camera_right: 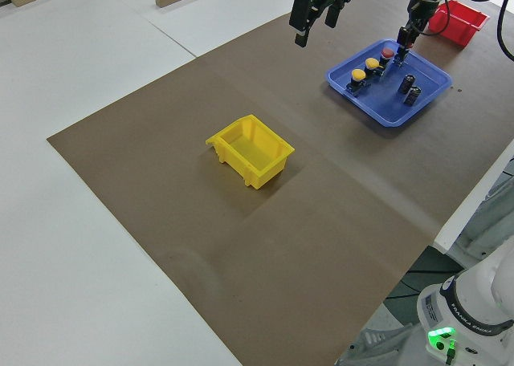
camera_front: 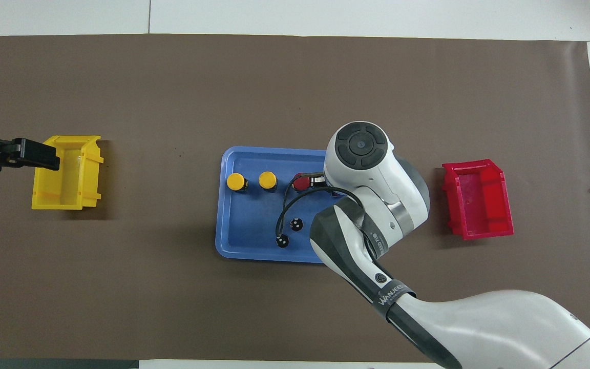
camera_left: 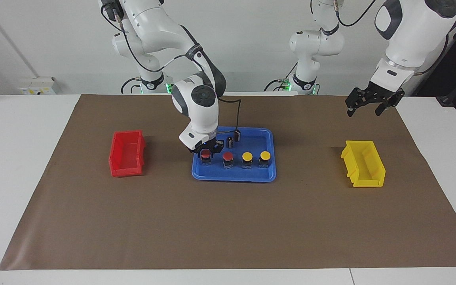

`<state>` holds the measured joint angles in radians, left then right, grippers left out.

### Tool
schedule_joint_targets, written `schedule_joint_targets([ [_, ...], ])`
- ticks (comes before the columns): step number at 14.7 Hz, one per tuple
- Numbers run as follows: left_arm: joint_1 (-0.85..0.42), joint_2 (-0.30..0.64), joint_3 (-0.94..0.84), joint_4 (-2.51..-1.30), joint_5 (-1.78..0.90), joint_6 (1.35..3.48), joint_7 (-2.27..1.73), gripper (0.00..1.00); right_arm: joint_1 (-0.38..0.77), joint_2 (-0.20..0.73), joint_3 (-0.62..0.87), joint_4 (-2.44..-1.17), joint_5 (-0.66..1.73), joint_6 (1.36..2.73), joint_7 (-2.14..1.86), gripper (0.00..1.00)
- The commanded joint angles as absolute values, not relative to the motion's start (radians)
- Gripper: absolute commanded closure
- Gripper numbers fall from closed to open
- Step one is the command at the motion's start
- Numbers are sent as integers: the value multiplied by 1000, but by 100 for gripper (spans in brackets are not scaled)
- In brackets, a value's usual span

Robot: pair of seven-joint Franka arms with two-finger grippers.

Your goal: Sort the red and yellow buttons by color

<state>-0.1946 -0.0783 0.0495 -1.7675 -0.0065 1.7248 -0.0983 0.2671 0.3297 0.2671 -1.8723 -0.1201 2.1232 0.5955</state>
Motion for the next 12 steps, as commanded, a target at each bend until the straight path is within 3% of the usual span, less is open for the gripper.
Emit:
schedule_joint_targets([
  [1,-293,-86,54,-1874,-17,1877,-227,0,258,298,276,-1908,-126,2158,581,76],
  [2,-320,-74,54,-1887,-17,1917,-268,0,256,298,276,-1896,-124,2157,583,86],
  [3,-359,-60,54,-1900,-17,1955,-305,1,250,293,278,-1878,-124,2142,581,89],
  [5,-444,6,54,-1923,-17,2052,-414,1,230,247,276,-1836,-123,2070,572,90],
  [8,-526,107,54,-1969,-17,2210,-495,6,111,102,276,-1847,-120,1956,442,90],
  [12,-577,149,54,-2022,-17,2309,-546,11,-95,-84,273,-1998,1,1916,159,90],
])
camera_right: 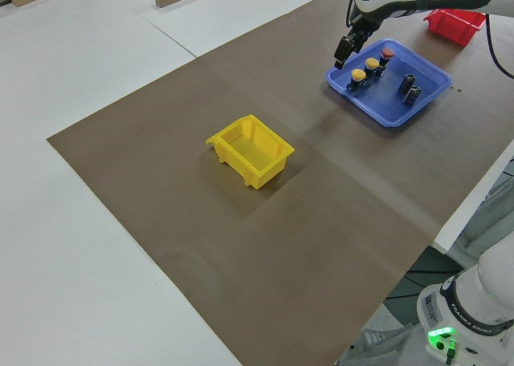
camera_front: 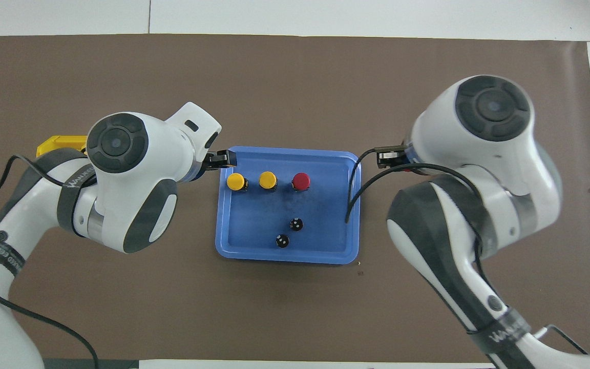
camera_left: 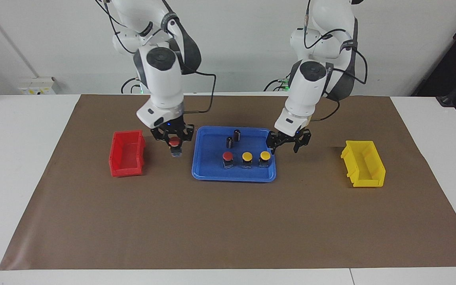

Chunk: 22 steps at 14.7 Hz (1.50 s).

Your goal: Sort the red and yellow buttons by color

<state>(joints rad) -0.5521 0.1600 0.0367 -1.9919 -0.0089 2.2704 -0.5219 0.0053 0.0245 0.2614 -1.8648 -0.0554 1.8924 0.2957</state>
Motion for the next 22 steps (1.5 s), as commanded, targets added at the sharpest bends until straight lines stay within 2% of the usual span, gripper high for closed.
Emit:
schedule_joint_targets([
  [1,-578,153,54,-2022,-17,2313,-555,12,-145,-109,272,-2043,26,1924,91,90],
  [3,-591,155,52,-2026,-17,2321,-558,12,-231,-139,270,-2124,57,1978,-12,90],
  [6,-597,147,51,-2052,-18,2324,-561,12,-288,-163,261,-2224,58,2049,-142,90],
  [15,-620,156,52,-2066,-44,2350,-552,16,-314,-114,259,-2331,58,2184,-153,90],
  [18,-620,158,51,-2066,-44,2352,-555,27,-313,-103,259,-2381,58,2255,-153,90],
  [22,-626,158,51,-2066,-44,2358,-557,28,-307,-92,259,-2413,58,2289,-152,90],
])
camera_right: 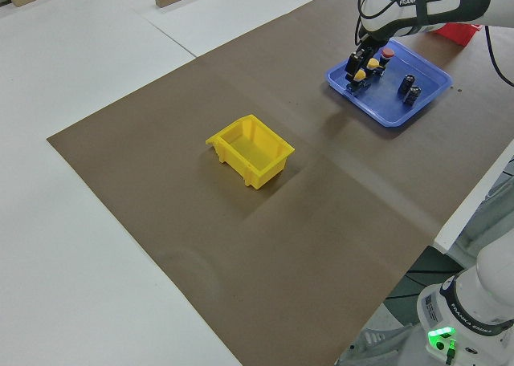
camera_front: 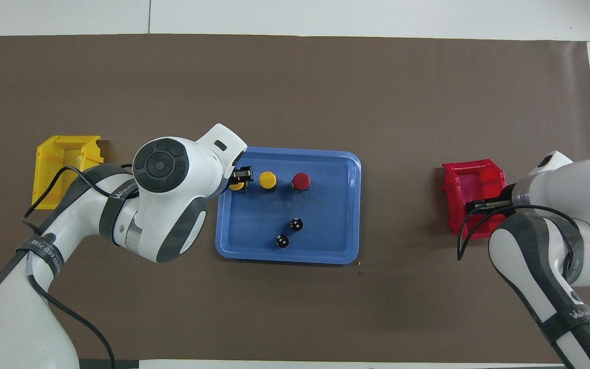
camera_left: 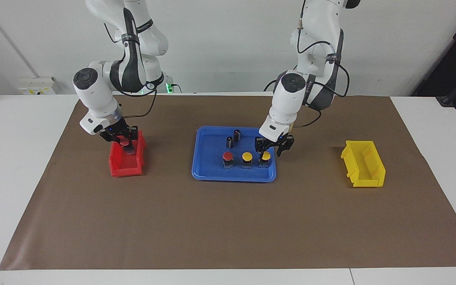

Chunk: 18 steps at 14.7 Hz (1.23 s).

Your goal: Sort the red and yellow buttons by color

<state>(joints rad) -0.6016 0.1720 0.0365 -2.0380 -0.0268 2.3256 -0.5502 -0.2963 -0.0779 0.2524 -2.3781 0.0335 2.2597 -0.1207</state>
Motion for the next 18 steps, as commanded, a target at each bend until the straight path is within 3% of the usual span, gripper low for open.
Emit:
schedule_joint_targets([
  [1,-626,158,51,-2066,-44,2359,-557,28,-310,-91,259,-2421,58,2304,-152,90],
  [4,-627,158,51,-2068,-44,2359,-557,28,-307,-87,259,-2437,58,2324,-146,89],
  [6,-627,158,51,-2071,-44,2365,-555,28,-307,-89,259,-2448,58,2327,-144,82],
  [9,-627,156,51,-2091,-44,2397,-557,28,-308,-89,259,-2448,58,2341,-146,44],
  [12,-635,182,52,-2091,-44,2419,-557,28,-307,-81,259,-2421,49,2323,-146,39],
  [15,-634,183,51,-2091,-44,2414,-557,31,-310,-49,259,-2304,49,2209,-144,35],
  [17,-637,183,51,-2082,-44,2402,-561,87,-310,-37,259,-2225,49,2133,-141,34],
  [18,-640,184,51,-2079,-46,2402,-564,96,-310,-35,259,-2192,49,2102,-124,33],
])
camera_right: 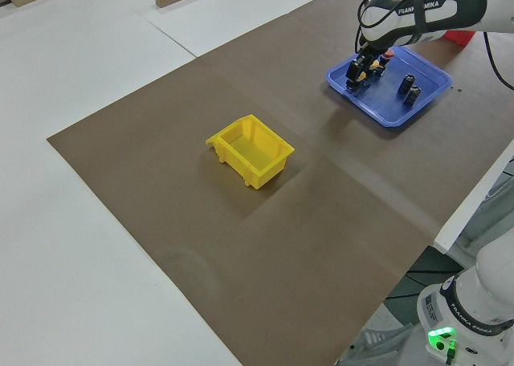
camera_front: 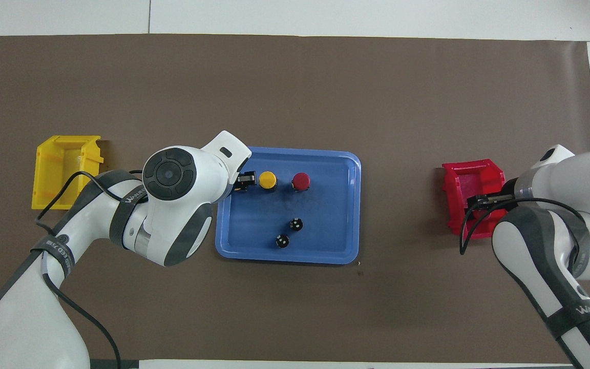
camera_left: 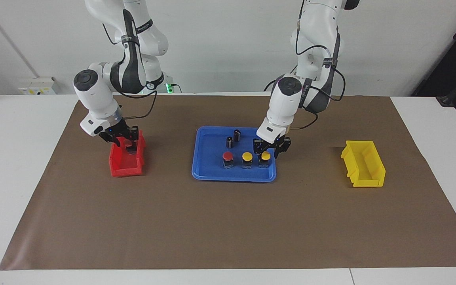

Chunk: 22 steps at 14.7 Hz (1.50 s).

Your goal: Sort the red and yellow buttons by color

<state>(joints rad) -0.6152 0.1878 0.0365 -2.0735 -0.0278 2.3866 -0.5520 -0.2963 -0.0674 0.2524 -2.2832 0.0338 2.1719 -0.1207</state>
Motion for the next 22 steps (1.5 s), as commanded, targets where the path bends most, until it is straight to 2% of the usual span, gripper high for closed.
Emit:
schedule_joint_targets([
  [1,-640,183,52,-2071,-52,2398,-577,98,-311,-35,259,-2157,49,2068,-103,29],
  [3,-641,172,51,-2019,-61,2302,-584,98,-302,-34,261,-2059,54,1976,-91,28],
  [7,-597,100,66,-1893,-89,2048,-562,98,-230,55,270,-1814,55,1815,6,13],
  [9,-534,81,67,-1862,-87,1956,-517,99,-169,93,270,-1717,55,1789,93,1],
  [12,-367,37,74,-1850,-75,1847,-367,99,1,173,270,-1606,34,1810,349,1],
  [14,-243,31,74,-1853,-68,1816,-279,99,124,259,270,-1542,-39,1819,485,1],
  [17,-56,35,72,-1855,-61,1833,-232,99,265,325,270,-1535,-72,1945,719,0],
  [19,-6,43,74,-1862,-61,1877,-175,98,320,362,270,-1583,-90,2023,774,0],
  [22,37,67,74,-1868,-58,1925,-126,99,339,376,270,-1652,-110,2120,778,1],
])
